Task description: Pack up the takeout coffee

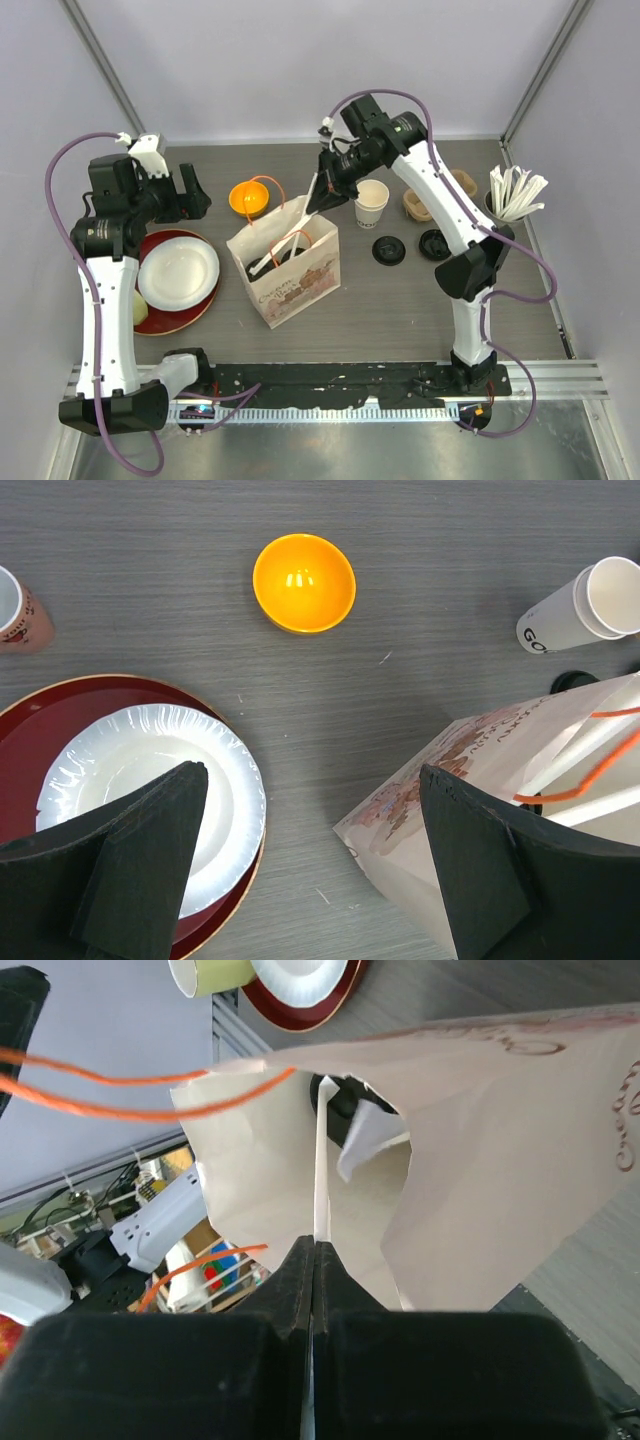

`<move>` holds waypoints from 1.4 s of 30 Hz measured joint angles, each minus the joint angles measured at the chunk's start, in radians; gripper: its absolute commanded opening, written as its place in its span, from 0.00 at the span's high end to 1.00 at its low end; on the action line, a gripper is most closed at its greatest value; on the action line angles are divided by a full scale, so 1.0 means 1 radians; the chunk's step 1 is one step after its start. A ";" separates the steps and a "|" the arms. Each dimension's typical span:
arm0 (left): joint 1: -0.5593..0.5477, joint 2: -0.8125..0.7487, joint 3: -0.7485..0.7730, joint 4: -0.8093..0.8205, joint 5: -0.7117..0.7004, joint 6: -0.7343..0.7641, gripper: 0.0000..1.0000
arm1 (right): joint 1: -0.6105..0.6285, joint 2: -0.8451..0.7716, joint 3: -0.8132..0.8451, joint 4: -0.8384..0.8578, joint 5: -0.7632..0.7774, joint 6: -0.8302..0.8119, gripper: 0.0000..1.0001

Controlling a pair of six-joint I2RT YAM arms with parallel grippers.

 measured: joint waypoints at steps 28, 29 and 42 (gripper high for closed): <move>0.000 -0.005 0.000 0.000 -0.003 0.000 0.09 | -0.089 -0.101 0.180 -0.034 0.298 0.000 0.36; 0.000 -0.005 0.000 0.000 -0.003 0.000 0.09 | -0.089 -0.096 0.184 -0.034 0.302 -0.002 0.36; 0.000 -0.008 -0.012 0.007 -0.006 0.003 0.08 | -0.082 -0.068 0.075 0.107 0.319 -0.001 0.14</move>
